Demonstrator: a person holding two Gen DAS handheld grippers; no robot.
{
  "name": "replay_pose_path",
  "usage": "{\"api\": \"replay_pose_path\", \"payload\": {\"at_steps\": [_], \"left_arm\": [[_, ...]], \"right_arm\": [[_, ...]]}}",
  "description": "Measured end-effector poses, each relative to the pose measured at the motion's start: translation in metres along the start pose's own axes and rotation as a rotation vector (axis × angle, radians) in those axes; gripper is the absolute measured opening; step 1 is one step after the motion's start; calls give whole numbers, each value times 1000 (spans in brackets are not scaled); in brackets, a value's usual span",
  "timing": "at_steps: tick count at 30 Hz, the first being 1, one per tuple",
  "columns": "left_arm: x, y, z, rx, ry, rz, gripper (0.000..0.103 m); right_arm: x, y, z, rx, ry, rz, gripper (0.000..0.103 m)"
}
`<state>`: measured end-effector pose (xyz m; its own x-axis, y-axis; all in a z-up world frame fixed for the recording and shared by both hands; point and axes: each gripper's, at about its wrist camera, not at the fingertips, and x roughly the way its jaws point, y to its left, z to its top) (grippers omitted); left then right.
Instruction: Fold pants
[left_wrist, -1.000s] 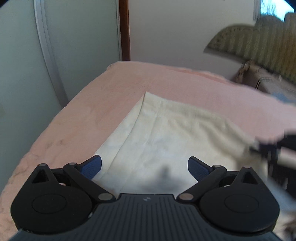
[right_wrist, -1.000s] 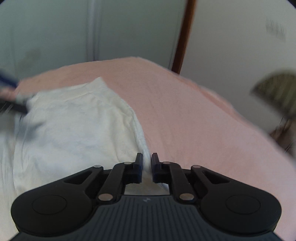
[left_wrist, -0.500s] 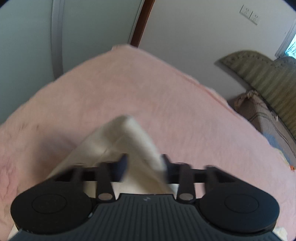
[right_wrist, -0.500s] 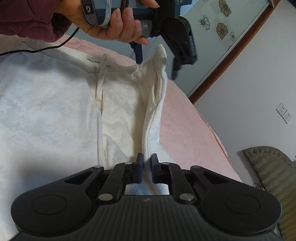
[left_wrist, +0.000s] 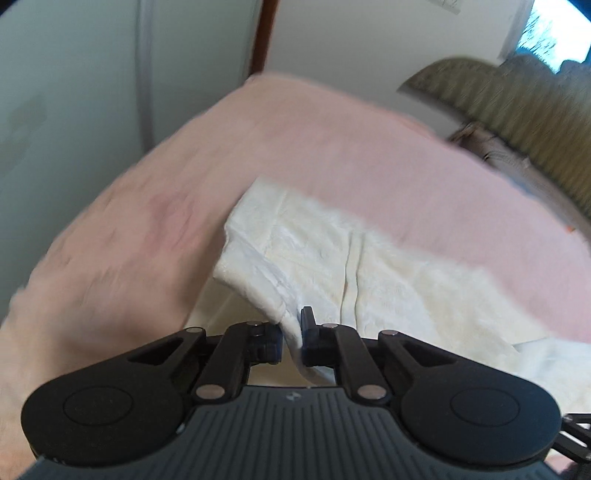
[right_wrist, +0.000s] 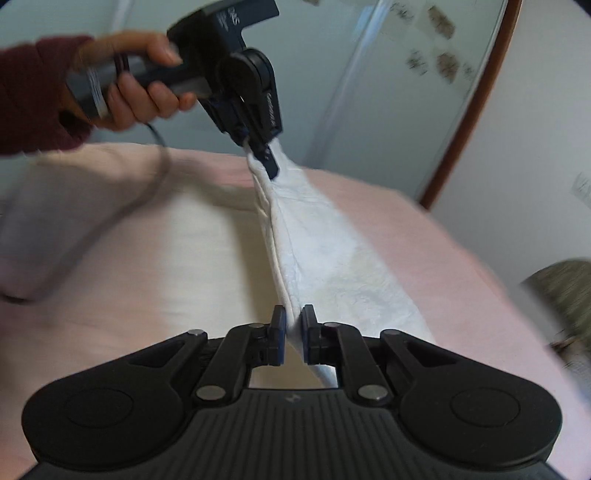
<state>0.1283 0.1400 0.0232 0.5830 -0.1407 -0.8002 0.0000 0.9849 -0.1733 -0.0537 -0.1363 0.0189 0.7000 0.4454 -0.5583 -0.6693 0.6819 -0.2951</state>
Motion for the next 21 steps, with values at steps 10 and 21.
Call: {"api": "replay_pose_path", "payload": {"at_steps": [10,21], "left_arm": [[-6,6,-34,9,-79,67,18],[-7,-12,-46,114,-114,179,46]], "right_arm": [[10,26,-9,104,42,1,8],[25,23,-12,222,56,-12,12]]}}
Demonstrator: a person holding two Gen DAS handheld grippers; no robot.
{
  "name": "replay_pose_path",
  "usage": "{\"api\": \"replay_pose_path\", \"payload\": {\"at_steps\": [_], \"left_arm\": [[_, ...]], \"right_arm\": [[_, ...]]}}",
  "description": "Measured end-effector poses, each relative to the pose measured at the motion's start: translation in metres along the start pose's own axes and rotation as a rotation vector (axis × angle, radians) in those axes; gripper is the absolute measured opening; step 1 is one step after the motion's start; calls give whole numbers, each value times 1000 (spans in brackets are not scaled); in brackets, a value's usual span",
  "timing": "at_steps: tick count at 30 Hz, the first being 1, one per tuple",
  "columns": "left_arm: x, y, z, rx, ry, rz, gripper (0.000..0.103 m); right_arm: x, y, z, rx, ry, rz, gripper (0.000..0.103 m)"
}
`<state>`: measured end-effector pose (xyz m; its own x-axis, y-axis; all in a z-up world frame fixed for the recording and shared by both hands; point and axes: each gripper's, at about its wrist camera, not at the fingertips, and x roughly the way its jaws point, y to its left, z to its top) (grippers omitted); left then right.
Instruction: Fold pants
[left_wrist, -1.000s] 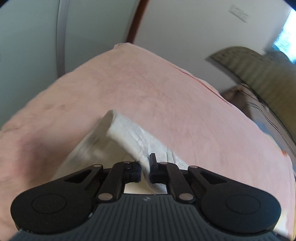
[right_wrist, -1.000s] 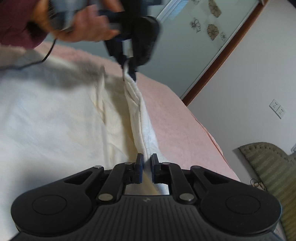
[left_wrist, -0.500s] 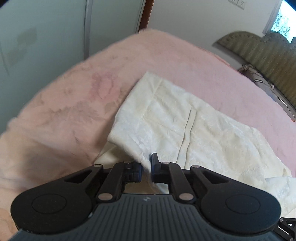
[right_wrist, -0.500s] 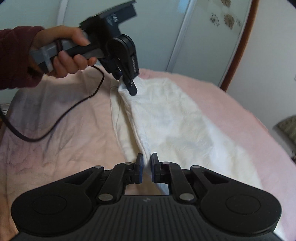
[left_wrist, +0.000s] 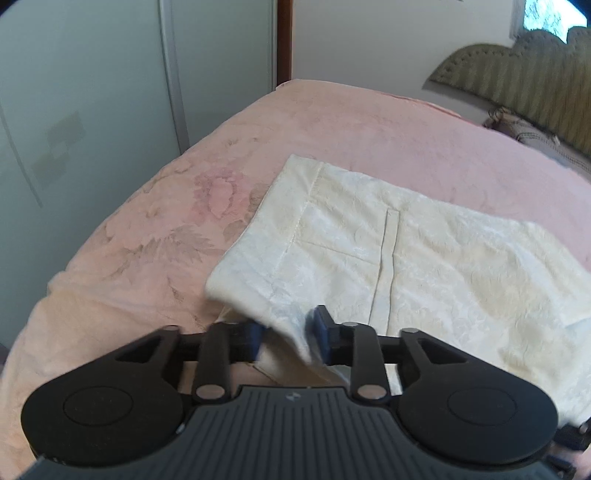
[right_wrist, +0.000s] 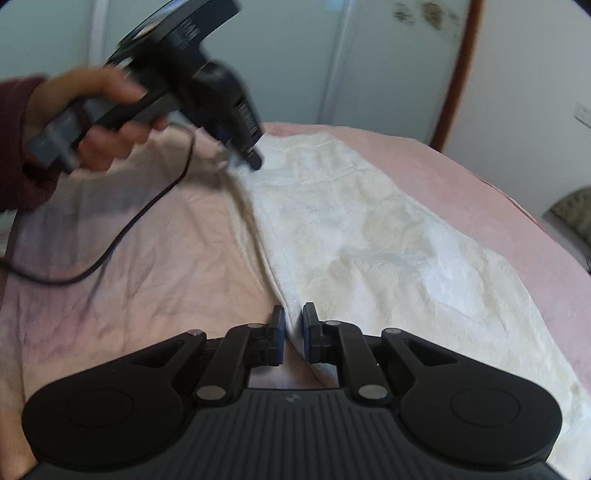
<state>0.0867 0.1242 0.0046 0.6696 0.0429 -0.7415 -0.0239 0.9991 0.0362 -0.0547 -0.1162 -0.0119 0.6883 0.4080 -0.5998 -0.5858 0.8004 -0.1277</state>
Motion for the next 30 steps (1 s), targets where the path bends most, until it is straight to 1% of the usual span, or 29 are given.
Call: {"api": "replay_pose_path", "payload": {"at_steps": [1,2,3,4,5,6,8,10,11,12,13,14,15,16,17,18,20,23,25,26,27,28,30], "left_arm": [[-4,-2,-1,14,-11,23,55],[-7,-1,-1,25,-21,50,61],[-12,-1,-2,35,-33,81,72],[-15,1,-3,40,-47,104,78],[-20,5,-5,44,-62,125,78],[-24,8,-5,44,-69,142,78],[-33,16,-6,20,-70,161,78],[-43,21,-5,-12,-86,167,78],[-49,20,-4,-19,-98,175,77],[-56,16,-3,-17,-116,183,77],[-62,9,-2,-5,-132,180,78],[-67,2,-2,15,-144,168,78],[-72,-10,-2,42,-155,144,78],[-74,-22,-2,69,-160,117,81],[-76,-35,-3,99,-162,86,82],[-77,-52,-5,144,-165,43,84],[-79,-86,-10,232,-175,-29,84],[-81,-141,-23,367,-185,-142,84],[-82,-176,-35,463,-185,-231,84],[-83,-191,-42,507,-186,-267,84],[-83,-206,-49,551,-191,-301,84],[-83,-220,-56,594,-197,-330,84],[-82,-245,-70,667,-204,-373,84]], "right_arm": [[0,1,0,11,2,-13,15],[-3,2,0,18,2,-27,16],[-8,2,1,33,0,-31,16],[-14,0,3,56,-6,-23,19],[-23,-3,4,87,-24,-10,23],[-34,-8,4,116,-53,4,24],[-51,-22,2,191,-107,13,24],[-56,-41,-4,284,-120,11,24],[-52,-49,-10,329,-101,-8,24],[-44,-56,-16,370,-55,-30,24],[-34,-60,-23,394,18,-33,24],[-27,-60,-29,403,76,-37,23],[-31,-57,-33,405,50,-52,23],[-40,-55,-34,416,15,-57,24],[-51,-56,-35,437,-19,-63,24],[-64,-60,-38,472,-61,-88,24],[-91,-75,-46,556,-117,-163,24],[-132,-108,-75,683,-150,-332,24],[-160,-132,-102,797,-150,-438,24],[-174,-145,-120,872,-169,-476,24],[-189,-158,-136,952,-197,-494,24],[-204,-178,-161,1063,-234,-503,24],[-231,-205,-200,1252,-302,-502,25]]}}
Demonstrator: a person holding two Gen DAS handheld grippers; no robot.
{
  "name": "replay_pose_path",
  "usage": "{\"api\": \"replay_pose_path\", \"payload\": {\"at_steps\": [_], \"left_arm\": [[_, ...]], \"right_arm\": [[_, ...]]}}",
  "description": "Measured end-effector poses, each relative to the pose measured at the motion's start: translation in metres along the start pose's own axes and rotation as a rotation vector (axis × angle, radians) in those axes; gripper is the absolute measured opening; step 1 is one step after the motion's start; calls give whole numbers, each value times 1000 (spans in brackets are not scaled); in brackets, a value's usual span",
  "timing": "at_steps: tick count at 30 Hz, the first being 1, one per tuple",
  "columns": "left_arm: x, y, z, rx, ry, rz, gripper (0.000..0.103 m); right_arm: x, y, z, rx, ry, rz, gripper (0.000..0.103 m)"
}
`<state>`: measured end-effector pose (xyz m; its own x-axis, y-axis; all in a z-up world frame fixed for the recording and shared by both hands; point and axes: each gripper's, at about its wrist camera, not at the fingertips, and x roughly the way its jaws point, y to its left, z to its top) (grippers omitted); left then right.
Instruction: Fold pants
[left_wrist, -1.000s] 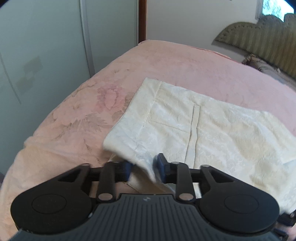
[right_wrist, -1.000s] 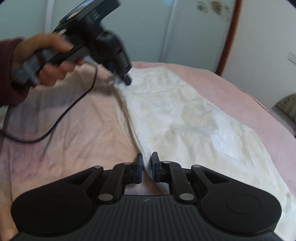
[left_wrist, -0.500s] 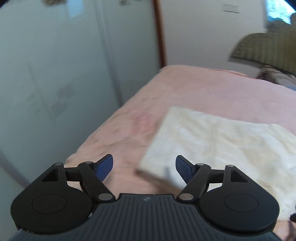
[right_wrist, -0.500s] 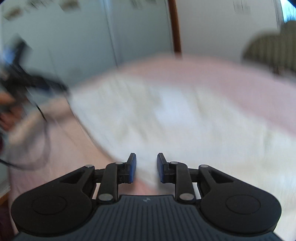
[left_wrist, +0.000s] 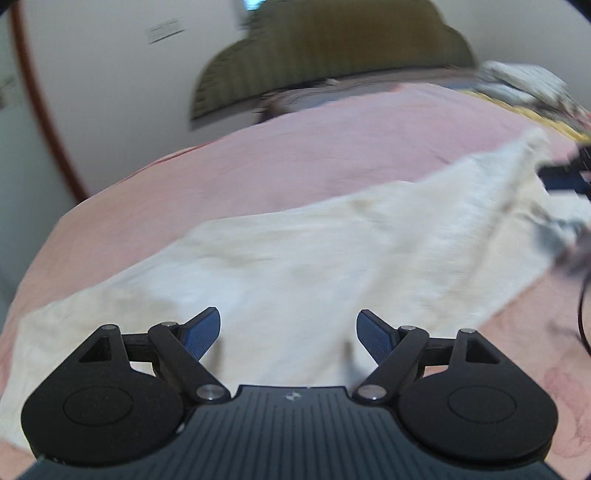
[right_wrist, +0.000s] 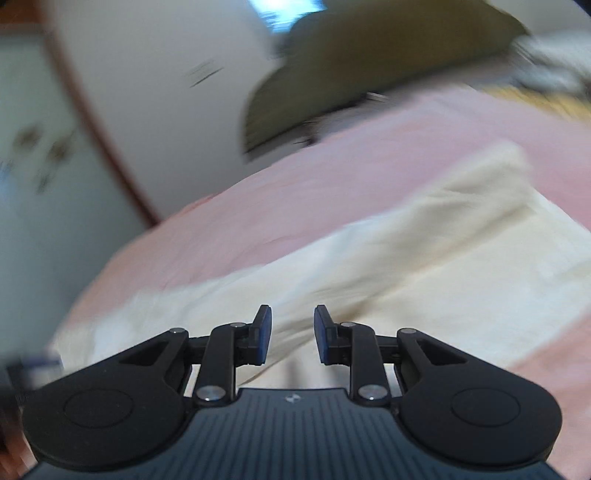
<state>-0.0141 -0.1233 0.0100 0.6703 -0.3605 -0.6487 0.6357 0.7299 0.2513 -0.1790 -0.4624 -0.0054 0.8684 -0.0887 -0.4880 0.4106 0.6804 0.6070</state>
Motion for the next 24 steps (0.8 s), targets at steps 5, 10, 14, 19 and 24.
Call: {"api": "replay_pose_path", "payload": {"at_steps": [5,10,14,19,24], "left_arm": [[19,-42,-2,89,-30,-40,84],[35,-45,-9,77,-36,-18,87],[38,-39,-8,53,-33,-21,93],[44,-23,-2,-62,13,-70,97],[42,-22,1,-68,19,-64,97]], "right_arm": [[8,-68,35,251,-29,2,42],[28,-98,53,344,-110,-86,61],[47,-103,57,426,-66,-82,63],[50,-53,114,348,-101,50,73],[54,-15,143,145,-146,-184,79]]}}
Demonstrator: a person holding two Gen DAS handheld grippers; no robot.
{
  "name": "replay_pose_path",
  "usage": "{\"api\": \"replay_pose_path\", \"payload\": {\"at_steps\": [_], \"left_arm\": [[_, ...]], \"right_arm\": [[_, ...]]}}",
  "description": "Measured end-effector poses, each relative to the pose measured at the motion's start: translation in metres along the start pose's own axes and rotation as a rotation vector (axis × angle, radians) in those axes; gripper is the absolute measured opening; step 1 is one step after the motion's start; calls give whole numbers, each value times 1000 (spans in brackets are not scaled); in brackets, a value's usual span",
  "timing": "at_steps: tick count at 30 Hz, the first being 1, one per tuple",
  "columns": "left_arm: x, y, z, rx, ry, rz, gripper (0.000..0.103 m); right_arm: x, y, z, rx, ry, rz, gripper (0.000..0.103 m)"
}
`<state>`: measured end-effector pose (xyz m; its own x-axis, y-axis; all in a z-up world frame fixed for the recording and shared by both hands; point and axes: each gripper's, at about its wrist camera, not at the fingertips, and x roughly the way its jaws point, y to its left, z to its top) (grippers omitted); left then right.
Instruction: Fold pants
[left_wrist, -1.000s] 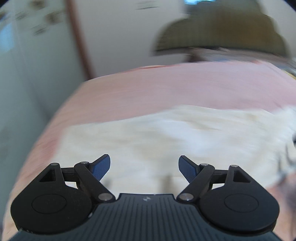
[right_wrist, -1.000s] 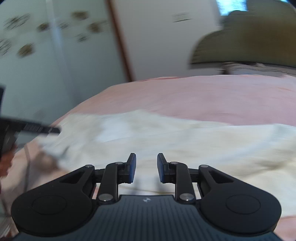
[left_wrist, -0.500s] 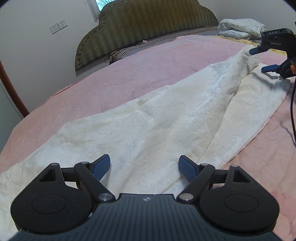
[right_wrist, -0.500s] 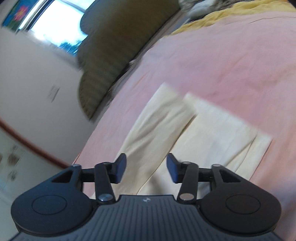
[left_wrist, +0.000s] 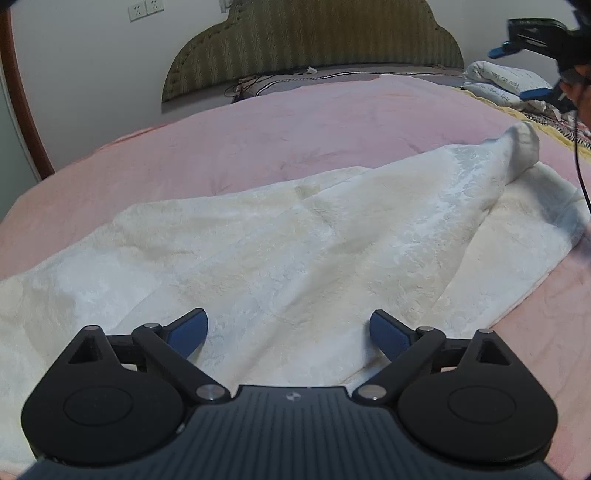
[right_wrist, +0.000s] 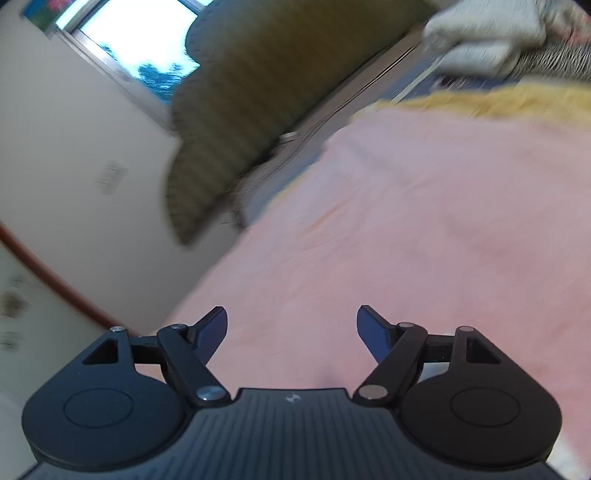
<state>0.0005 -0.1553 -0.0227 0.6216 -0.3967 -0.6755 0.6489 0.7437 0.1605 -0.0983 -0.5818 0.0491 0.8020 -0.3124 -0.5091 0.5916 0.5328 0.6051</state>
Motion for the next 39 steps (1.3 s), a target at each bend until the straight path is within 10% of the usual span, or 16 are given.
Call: {"api": "replay_pose_path", "payload": {"at_steps": [5,14,21,28,34,39], "left_arm": [[2,1,-2,-20,6,-5,98],[3,-1,2,-39,31,1,99],[7,5,1,-72,30,-17,103],[7,2,-2,-73,16,-10,103],[7,3,-1,-71,19,-12,103],[7,3,-1,-71,20,-14,103]], "right_arm": [[-30,-49,-53,89,139,80,79],[101,5,-32,-42,244,78,78],[2,-31,-28,70,18,162,78],[-1,-103,-59,353,178,205,80],[31,-81,-82,343,276,214,80],[31,-62,-86,265,187,138,80]]}}
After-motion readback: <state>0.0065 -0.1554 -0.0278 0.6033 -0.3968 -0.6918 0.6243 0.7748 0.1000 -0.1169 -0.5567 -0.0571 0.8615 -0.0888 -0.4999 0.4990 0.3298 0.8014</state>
